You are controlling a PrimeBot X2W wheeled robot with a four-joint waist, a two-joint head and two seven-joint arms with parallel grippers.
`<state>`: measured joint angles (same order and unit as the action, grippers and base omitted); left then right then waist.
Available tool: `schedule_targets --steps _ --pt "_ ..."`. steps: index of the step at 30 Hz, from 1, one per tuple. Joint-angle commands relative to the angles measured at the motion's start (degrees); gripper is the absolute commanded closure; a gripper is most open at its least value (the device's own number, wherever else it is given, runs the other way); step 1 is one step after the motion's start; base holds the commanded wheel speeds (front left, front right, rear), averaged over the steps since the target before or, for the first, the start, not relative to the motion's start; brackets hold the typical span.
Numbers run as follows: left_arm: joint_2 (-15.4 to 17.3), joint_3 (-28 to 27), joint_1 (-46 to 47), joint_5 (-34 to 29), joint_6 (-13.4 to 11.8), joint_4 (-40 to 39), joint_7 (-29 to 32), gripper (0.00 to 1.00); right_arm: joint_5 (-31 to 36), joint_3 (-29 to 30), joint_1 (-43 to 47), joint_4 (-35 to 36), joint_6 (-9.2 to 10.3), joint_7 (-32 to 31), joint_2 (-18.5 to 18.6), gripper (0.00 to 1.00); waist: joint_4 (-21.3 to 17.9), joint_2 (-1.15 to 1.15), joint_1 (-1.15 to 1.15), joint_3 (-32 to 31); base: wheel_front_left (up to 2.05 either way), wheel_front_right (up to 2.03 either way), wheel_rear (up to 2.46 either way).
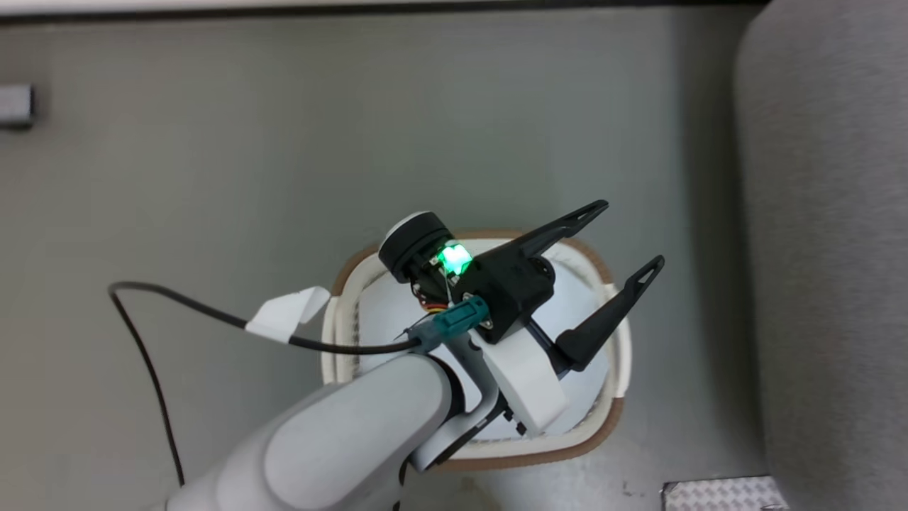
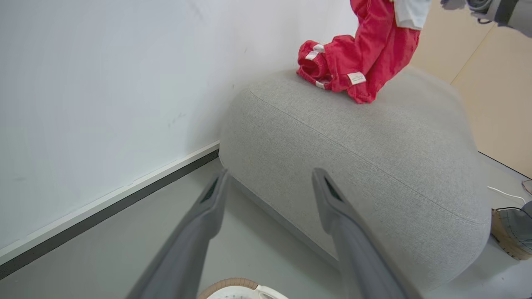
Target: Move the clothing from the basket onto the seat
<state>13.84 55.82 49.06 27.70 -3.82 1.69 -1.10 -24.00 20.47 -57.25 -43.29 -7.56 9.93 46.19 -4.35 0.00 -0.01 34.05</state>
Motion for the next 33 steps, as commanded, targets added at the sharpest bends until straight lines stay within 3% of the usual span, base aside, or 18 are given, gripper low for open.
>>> schedule_targets --steps 1,7,8,9,15,23,33 --pt "0.0 0.0 0.8 -1.0 0.0 -0.1 -0.3 0.00 0.8 0.8 1.0 -2.0 0.15 0.8 -1.2 1.00 2.8 0.00 0.01 2.9 0.00 0.00 0.00" --pt "-0.3 0.3 1.2 -1.0 -0.1 1.0 -1.3 0.00 6.0 5.2 3.2 -12.0 0.15 4.7 -7.8 1.00 3.1 0.00 0.01 3.3 0.00 0.00 0.00" --pt "-0.3 0.2 1.2 -1.0 -0.2 1.3 -1.4 0.00 6.4 5.3 3.8 -12.3 0.15 5.0 -8.9 0.75 2.9 0.00 0.01 3.1 0.00 0.00 0.00" --pt "-0.3 0.1 1.1 -0.8 -0.2 1.5 -1.8 0.00 6.8 5.2 4.6 -12.5 0.15 5.2 -9.9 0.00 2.8 0.00 0.01 2.6 0.00 0.00 0.00" --pt "0.8 -0.7 -1.5 0.7 -0.5 3.5 -3.6 0.00 7.3 4.3 11.7 -4.1 0.15 5.3 -14.6 0.00 1.3 0.00 0.01 -1.7 0.00 0.00 0.00" --pt "2.6 -2.3 -8.1 4.2 -2.1 6.2 -7.3 0.00 7.9 1.2 30.1 15.8 0.15 5.2 -21.7 0.00 0.0 0.00 0.01 -11.5 0.00 0.00 0.00" --pt "4.6 -4.5 -18.8 9.3 -4.6 7.4 -10.9 0.00 11.2 -4.1 48.9 30.8 0.15 5.2 -30.1 0.00 3.0 0.00 0.01 -24.8 0.00 0.00 0.00"
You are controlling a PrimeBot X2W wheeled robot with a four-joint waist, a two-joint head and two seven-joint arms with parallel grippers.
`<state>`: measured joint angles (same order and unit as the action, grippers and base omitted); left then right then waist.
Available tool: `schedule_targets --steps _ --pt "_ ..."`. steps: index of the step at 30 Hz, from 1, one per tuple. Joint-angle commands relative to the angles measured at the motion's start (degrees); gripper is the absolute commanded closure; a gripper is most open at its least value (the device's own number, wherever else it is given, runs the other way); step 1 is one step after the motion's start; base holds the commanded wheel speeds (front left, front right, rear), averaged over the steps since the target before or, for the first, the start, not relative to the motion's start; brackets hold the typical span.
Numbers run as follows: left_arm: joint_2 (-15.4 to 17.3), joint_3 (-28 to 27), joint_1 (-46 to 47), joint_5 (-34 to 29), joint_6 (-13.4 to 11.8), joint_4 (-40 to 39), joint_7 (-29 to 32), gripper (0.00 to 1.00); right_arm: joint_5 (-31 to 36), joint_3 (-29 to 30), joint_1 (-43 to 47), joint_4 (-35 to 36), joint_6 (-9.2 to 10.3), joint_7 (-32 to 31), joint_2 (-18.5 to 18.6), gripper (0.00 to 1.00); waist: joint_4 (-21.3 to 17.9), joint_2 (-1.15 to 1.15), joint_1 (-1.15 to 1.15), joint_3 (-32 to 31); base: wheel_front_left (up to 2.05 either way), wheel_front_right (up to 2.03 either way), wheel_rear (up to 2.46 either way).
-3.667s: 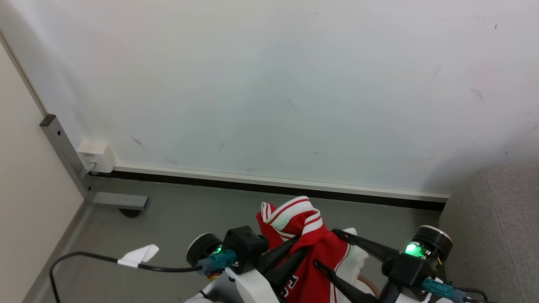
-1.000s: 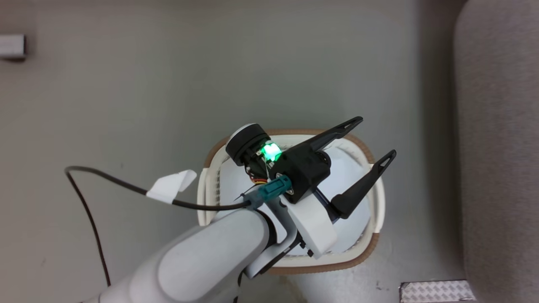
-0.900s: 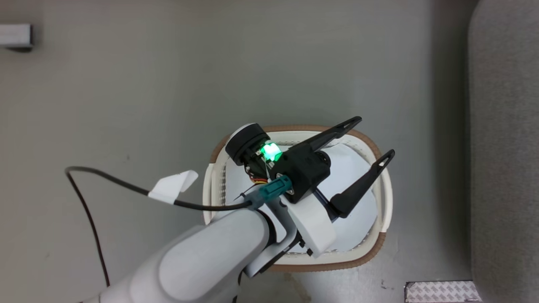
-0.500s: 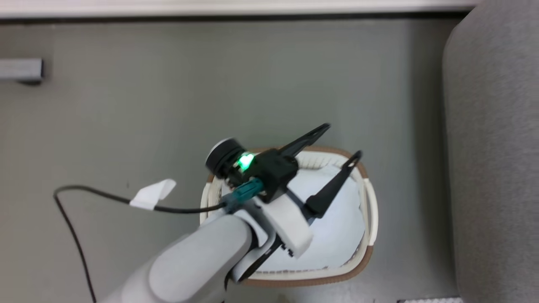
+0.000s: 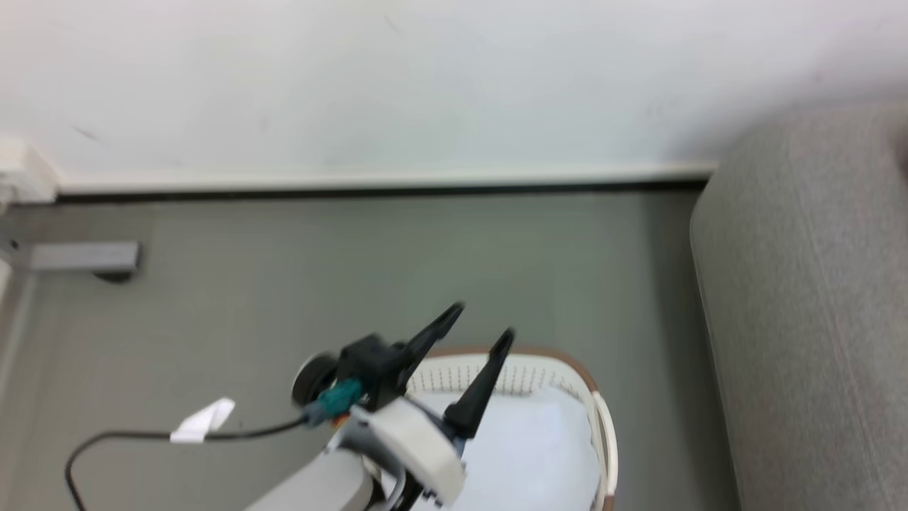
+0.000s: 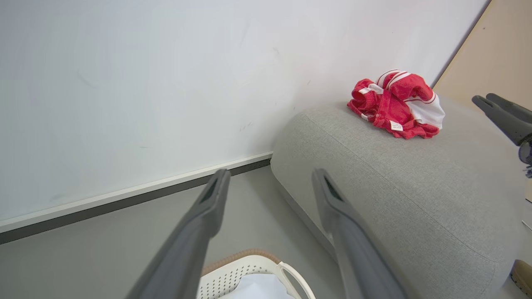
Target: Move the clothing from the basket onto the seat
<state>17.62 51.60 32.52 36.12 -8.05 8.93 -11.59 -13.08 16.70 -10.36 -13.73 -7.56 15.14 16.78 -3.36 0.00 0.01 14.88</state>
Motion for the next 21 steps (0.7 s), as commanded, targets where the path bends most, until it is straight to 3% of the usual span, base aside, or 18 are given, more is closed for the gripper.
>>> schedule_targets --steps 1,7,12,17,21 --pt "1.0 -0.4 -3.5 1.3 -0.7 0.2 -0.7 0.00 0.5 -0.8 3.5 2.2 0.15 0.0 -1.5 0.00 2.6 0.00 -0.01 -6.8 0.00 0.00 0.00" --pt "3.1 -1.6 -11.3 3.2 -3.0 2.0 -2.4 0.00 2.3 -3.2 11.7 6.6 0.15 0.0 -4.7 0.00 6.4 0.00 -0.01 -13.7 0.00 0.00 0.00" --pt "4.3 -3.6 -15.8 3.8 -4.3 3.1 -3.1 0.00 2.9 -4.2 15.8 9.1 0.15 0.0 -8.3 0.00 8.5 0.00 -0.01 -15.9 0.00 0.00 0.00" --pt "4.9 -8.8 -20.2 2.2 -4.8 3.6 -3.6 0.00 5.2 -6.4 19.7 10.1 0.15 0.0 -11.4 0.00 10.3 0.00 -0.01 -17.3 0.00 0.00 0.00" --pt "4.4 -14.9 -24.3 -1.4 -3.7 3.7 -3.6 0.00 6.8 -8.0 21.7 9.9 0.15 0.0 -12.8 0.00 10.8 0.00 -0.01 -18.1 0.00 0.00 0.00"
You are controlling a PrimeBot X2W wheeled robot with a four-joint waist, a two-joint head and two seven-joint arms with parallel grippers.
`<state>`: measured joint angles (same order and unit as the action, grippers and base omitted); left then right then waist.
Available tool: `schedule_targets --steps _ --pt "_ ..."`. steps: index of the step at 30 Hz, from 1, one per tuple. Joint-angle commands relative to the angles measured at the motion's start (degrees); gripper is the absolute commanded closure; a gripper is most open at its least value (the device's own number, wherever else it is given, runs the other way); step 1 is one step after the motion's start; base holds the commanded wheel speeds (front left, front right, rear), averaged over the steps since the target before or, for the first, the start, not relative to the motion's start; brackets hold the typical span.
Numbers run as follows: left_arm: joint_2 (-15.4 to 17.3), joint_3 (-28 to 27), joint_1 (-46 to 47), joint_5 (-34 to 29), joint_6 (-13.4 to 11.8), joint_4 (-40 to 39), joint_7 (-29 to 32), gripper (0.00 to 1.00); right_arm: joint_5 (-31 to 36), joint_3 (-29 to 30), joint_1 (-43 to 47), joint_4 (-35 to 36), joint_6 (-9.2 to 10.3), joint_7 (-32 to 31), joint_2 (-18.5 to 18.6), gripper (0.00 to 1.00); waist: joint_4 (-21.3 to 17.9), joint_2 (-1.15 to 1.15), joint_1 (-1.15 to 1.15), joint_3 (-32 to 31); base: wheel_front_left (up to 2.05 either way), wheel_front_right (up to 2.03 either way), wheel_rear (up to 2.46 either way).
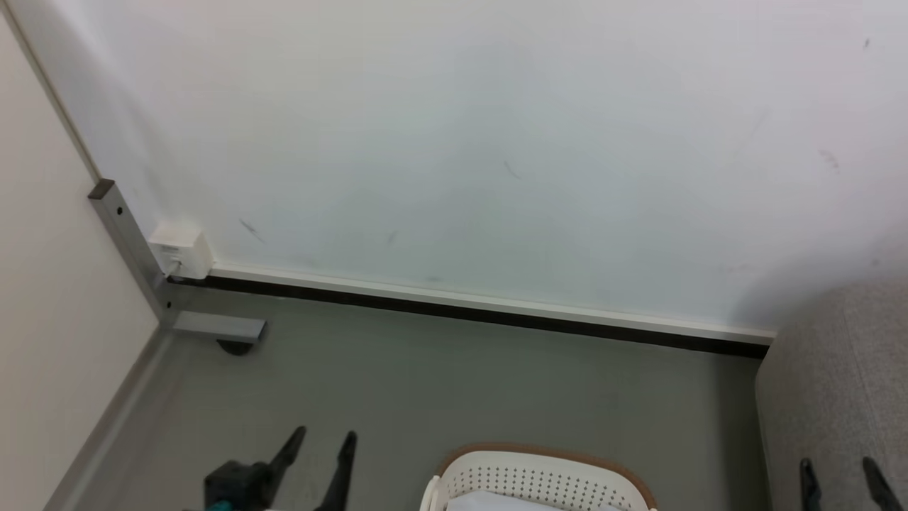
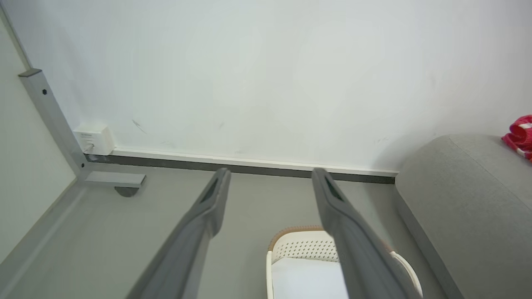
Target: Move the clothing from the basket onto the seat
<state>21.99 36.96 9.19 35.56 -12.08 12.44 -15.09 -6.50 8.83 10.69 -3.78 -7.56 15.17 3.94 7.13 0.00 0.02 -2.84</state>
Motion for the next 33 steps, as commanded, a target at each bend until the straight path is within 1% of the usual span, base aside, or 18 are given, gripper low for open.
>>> schedule_targets --steps 1,2,5,12,13,14,17,22,23,27,33 --pt "-0.5 -2.1 -1.9 -1.8 0.7 0.2 -0.1 0.00 0.5 -0.5 1.0 -0.1 0.15 0.0 -0.2 0.00 0.3 0.00 -0.02 -0.5 0.00 0.00 0.00" --pt "-1.0 -4.0 -2.8 -2.8 1.0 0.3 -0.1 0.00 0.8 -0.8 1.3 -0.2 0.15 0.0 -0.4 0.00 0.2 0.00 -0.02 -0.7 0.00 0.00 0.00" --pt "-2.4 -8.9 -5.5 -6.2 3.4 0.9 -0.1 0.00 1.1 -1.6 1.7 -0.7 0.15 0.0 -0.8 0.00 -0.3 0.00 -0.02 -1.0 0.00 0.00 0.00" --pt "-6.3 -19.3 -9.9 -13.3 10.5 2.8 -0.1 0.00 -0.7 -1.8 1.1 -2.1 0.15 0.0 -1.0 0.00 -1.9 0.00 -0.02 -1.3 0.00 0.00 0.00" --pt "-7.4 -21.5 -10.4 -15.0 12.2 3.4 -0.1 0.00 -1.2 -1.8 0.8 -2.5 0.15 0.0 -1.0 0.00 -2.2 0.00 -0.02 -1.4 0.00 0.00 0.00" --pt "-8.0 -22.4 -10.7 -15.8 13.0 3.7 -0.1 0.00 -1.4 -1.8 0.6 -2.6 0.15 0.0 -1.0 0.00 -2.3 0.00 -0.02 -1.4 0.00 0.00 0.00" --pt "-9.7 -24.9 -11.0 -17.9 14.8 3.9 -0.1 0.00 -1.8 -1.7 0.5 -2.8 0.15 0.0 -1.0 0.00 -2.4 0.00 -0.02 -1.5 0.00 0.00 0.00" --pt "-11.9 -27.9 -11.2 -21.0 16.6 4.4 -0.1 0.00 -2.0 -1.5 0.7 -3.1 0.15 0.0 -1.0 0.00 -2.5 0.00 -0.02 -1.6 0.00 0.00 0.00" --pt "-12.1 -27.7 -10.6 -20.7 16.6 4.5 0.0 1.00 -1.7 -1.6 1.1 -3.1 0.00 0.0 -1.1 1.00 -2.5 0.00 -0.02 -1.6 0.00 0.00 0.00" --pt "-12.8 -27.4 -11.2 -19.9 16.6 6.2 0.3 1.00 -2.5 -1.6 1.0 -5.0 0.00 -0.4 -1.6 1.00 -2.5 0.00 -0.02 -1.6 0.00 0.00 0.00" --pt "-13.3 -29.0 -10.4 -13.5 16.9 5.9 2.3 1.00 -9.5 -1.4 -0.8 -5.7 0.01 -2.4 -1.6 1.00 -2.7 0.00 -0.02 -1.3 0.00 0.00 0.00"
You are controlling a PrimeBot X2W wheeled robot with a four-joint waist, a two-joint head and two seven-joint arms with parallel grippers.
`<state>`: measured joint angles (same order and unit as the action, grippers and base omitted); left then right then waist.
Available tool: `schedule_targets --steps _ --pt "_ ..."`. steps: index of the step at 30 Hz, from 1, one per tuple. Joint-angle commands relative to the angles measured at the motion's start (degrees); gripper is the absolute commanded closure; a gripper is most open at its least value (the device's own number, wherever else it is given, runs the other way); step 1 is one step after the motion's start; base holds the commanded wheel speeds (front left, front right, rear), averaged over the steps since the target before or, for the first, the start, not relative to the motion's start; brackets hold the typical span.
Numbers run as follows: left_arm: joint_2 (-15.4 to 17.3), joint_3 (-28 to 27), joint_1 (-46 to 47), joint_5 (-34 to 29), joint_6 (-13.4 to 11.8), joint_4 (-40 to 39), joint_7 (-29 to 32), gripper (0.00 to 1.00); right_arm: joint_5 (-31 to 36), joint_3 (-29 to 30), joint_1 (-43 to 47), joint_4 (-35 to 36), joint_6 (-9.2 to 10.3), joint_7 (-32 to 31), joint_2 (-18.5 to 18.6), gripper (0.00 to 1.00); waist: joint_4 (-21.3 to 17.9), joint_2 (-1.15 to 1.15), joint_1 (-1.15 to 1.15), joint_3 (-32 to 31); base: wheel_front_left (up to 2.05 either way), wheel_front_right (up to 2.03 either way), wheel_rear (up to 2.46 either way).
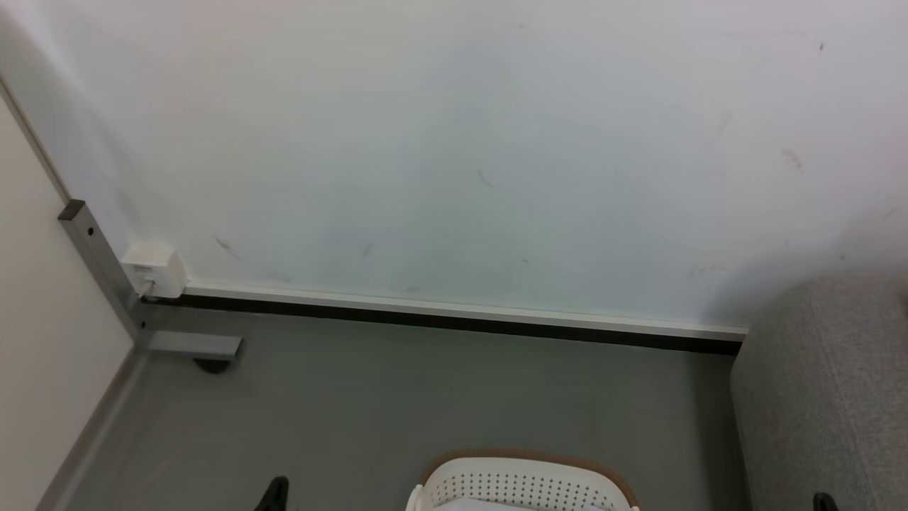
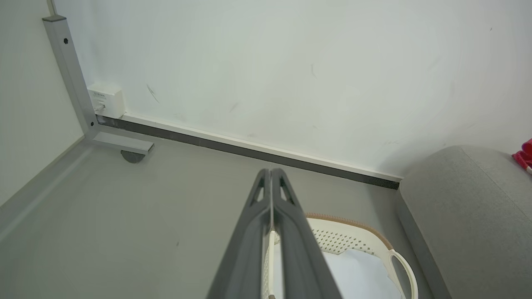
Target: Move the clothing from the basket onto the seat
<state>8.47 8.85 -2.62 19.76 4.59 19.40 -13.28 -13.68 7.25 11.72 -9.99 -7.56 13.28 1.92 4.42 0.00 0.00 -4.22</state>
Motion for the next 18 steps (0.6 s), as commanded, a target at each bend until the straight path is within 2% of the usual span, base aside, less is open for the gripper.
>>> schedule_targets --steps 1,18 --pt "0.1 -1.1 1.6 3.3 0.2 -1.1 0.7 1.00 -3.4 0.1 -2.0 0.5 0.01 -0.7 0.5 1.00 -0.1 0.00 0.00 0.1 0.00 0.00 0.00" --pt "-1.2 -4.2 3.3 19.1 0.9 -2.3 4.9 1.00 -20.6 -0.2 -5.6 -0.2 0.03 -4.9 0.6 1.00 -0.7 0.00 0.00 0.7 0.00 0.00 0.00"
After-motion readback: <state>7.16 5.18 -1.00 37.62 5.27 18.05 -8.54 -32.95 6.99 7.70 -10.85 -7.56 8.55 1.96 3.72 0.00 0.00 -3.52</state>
